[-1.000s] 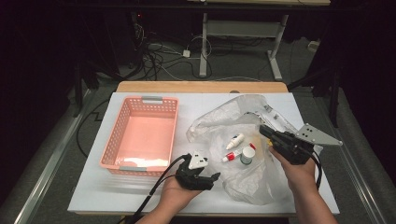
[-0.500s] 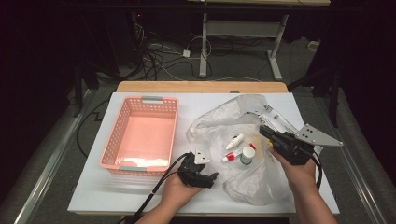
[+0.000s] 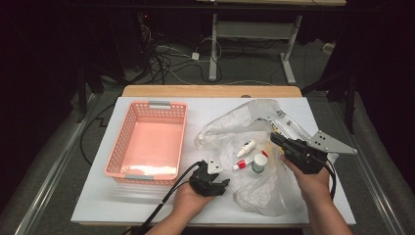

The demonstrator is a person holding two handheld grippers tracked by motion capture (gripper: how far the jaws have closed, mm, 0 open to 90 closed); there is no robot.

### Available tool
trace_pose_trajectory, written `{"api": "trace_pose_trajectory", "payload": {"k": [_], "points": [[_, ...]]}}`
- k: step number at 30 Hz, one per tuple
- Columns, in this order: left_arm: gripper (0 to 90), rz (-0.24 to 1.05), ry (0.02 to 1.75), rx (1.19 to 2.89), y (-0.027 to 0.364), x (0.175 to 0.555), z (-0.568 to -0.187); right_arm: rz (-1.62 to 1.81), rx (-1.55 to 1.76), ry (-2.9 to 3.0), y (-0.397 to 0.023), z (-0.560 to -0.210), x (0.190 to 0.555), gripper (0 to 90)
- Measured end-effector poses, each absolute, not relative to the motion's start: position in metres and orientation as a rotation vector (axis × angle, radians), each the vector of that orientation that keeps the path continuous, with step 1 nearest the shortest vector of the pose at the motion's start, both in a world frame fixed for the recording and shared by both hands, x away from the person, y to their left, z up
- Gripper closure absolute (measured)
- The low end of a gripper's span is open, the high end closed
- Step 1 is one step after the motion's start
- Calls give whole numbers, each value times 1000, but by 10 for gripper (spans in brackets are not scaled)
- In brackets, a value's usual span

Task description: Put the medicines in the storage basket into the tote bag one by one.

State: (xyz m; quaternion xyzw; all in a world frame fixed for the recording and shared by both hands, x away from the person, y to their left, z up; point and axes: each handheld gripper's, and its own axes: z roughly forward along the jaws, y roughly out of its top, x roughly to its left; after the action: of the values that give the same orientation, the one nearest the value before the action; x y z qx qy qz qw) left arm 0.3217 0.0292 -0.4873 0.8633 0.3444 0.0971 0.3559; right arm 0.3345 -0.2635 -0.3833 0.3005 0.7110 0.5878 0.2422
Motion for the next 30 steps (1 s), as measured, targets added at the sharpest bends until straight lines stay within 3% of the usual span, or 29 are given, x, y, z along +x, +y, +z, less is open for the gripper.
{"api": "trace_pose_trajectory", "payload": {"k": [12,21,30], "points": [[613,244,897,2211,27,322,-487,1589,819,1968,-258,-388,337,900],[869,199,849,2215,28,322,-488,1596,826,1957,-260,-386,334,900],[882,162,853,2178,32,323,-488,1602,825,1945,-263,-383,330,900]]}}
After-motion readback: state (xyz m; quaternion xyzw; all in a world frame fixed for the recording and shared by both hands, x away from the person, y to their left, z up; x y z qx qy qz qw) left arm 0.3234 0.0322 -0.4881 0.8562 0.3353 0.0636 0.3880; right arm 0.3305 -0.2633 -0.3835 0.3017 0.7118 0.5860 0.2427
